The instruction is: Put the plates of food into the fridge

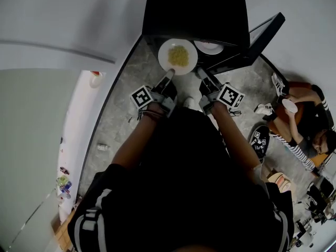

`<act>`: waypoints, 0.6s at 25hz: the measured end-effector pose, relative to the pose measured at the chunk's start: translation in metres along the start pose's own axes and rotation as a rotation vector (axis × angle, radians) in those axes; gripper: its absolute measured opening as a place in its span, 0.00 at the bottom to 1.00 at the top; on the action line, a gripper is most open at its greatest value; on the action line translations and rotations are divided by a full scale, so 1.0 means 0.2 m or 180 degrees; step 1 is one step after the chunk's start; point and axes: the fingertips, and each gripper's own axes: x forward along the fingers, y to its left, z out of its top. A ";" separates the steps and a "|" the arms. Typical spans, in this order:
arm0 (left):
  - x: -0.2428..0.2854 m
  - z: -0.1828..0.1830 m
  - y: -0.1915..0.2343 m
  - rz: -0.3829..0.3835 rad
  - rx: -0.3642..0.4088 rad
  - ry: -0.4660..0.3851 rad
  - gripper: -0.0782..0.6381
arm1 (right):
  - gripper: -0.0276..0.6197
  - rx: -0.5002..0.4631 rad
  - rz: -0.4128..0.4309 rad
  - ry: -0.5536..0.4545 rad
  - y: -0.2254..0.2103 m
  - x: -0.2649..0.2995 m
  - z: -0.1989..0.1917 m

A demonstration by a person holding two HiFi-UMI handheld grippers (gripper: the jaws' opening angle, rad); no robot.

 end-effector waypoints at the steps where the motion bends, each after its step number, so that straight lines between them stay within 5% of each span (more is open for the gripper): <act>1: 0.01 0.00 0.01 0.0001 0.0004 0.0012 0.17 | 0.11 0.0002 -0.0009 -0.0005 0.00 0.00 0.00; 15: 0.04 0.11 0.19 0.0073 -0.0164 -0.0081 0.17 | 0.11 0.0011 -0.0133 -0.0046 -0.01 -0.02 0.00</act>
